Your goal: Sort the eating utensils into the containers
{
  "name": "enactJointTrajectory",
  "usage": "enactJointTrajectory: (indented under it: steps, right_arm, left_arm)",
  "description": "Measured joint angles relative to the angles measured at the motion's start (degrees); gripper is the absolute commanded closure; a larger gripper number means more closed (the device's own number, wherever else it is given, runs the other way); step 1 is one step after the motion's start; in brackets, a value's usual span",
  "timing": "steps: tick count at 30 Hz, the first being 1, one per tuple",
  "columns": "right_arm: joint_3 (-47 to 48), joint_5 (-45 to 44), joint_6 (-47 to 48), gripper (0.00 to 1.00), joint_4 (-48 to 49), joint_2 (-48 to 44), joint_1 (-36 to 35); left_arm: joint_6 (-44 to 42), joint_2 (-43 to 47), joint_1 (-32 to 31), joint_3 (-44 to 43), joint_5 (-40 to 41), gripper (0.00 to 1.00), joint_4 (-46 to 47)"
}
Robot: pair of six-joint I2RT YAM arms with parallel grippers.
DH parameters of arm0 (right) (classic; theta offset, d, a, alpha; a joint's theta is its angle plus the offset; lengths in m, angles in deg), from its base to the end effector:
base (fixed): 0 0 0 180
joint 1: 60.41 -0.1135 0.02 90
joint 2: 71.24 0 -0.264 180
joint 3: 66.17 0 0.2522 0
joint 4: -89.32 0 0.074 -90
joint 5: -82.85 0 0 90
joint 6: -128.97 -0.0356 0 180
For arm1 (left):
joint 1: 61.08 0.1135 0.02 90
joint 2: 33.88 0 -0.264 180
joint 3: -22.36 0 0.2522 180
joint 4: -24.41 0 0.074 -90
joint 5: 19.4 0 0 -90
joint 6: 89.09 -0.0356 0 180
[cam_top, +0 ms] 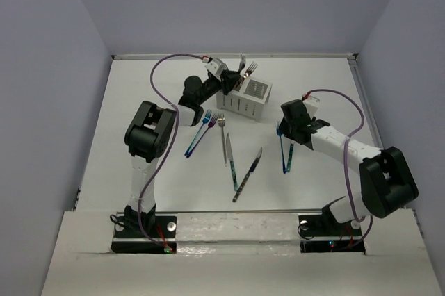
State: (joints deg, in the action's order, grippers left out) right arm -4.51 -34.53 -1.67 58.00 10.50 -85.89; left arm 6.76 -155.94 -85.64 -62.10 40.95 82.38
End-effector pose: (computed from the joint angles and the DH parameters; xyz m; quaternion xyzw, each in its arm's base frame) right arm 0.2642 0.1078 0.2056 0.1985 0.8987 -0.0120 0.3910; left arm 0.4095 -0.2065 0.2199 0.2970 0.5104 -0.3491 0.7276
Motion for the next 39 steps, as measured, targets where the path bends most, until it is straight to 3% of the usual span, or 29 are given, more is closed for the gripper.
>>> enactJointTrajectory:
  steps: [13,16,20,24,32,35,39]
  right_arm:
    - [0.83,4.07,-3.63,0.41,-4.96,9.16,1.86]
    - [1.36,4.07,-3.78,0.48,-5.2,9.79,2.14]
    - [3.08,4.13,-3.58,0.77,-6.08,11.41,2.58]
    - [3.61,4.04,-3.21,1.0,-6.05,11.65,3.41]
    - [4.09,-0.63,-0.42,1.0,-12.28,2.05,3.67]
    - [10.51,-3.91,3.91,1.0,-15.78,-3.56,3.67]
    - [22.58,-8.04,10.01,1.0,-13.29,-8.44,2.25]
  left_arm:
    - [-0.02,4.92,0.02,9.73,2.49,0.55,1.46]
    - [0.04,7.98,0.02,10.25,3.43,0.54,0.81]
    - [-0.07,14.01,0.02,10.23,5.11,0.54,0.31]
    - [-0.94,20.33,0.28,8.7,7.17,0.52,-5.53]
    - [-13.22,29.66,3.54,0.9,10.91,0.41,-32.37]
    - [-19.8,33.81,7.13,1.9,12.9,0.39,-42.42]
    - [-26.91,38.1,15.08,3.82,13.35,0.33,-54.31]
